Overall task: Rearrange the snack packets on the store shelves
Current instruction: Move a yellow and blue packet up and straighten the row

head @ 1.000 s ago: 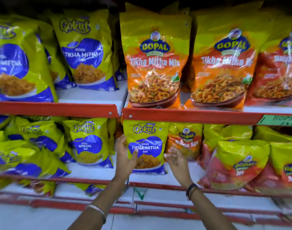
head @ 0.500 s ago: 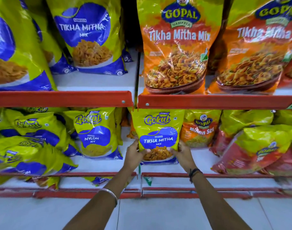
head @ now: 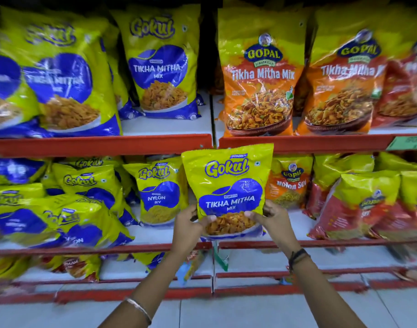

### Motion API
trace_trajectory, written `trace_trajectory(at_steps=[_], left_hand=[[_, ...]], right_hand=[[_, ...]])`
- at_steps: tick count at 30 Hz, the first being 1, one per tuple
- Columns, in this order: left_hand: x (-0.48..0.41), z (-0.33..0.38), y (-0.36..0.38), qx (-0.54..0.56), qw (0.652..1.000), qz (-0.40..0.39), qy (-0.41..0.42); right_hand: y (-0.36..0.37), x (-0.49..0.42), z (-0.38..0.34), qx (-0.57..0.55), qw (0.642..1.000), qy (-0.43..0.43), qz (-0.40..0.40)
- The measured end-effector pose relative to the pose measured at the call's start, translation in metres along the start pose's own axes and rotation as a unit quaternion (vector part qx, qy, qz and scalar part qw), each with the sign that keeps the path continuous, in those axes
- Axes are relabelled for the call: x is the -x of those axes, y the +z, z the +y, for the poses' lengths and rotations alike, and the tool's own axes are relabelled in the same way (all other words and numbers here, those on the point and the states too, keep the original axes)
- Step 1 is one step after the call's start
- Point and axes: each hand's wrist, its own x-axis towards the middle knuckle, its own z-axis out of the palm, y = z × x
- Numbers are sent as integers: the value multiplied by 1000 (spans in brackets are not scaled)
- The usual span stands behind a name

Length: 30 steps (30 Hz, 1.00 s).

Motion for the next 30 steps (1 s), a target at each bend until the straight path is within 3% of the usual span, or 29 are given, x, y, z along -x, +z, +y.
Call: trace_trajectory(at_steps=[8, 16, 23, 30], left_hand=[[-11, 93, -43, 30, 997, -22, 60], [-9, 126, -67, 49, 994, -26, 96], [-33, 163, -90, 56, 984, 20, 167], [-93, 183, -118, 23, 960, 121, 251]], right_hand=[[16, -6, -92, -2, 996, -84, -16], [30, -2, -127, -27, 994, -107, -27], [53, -29, -174, -14, 981, -192, -23], [101, -99, -201, -2, 964, -267, 13]])
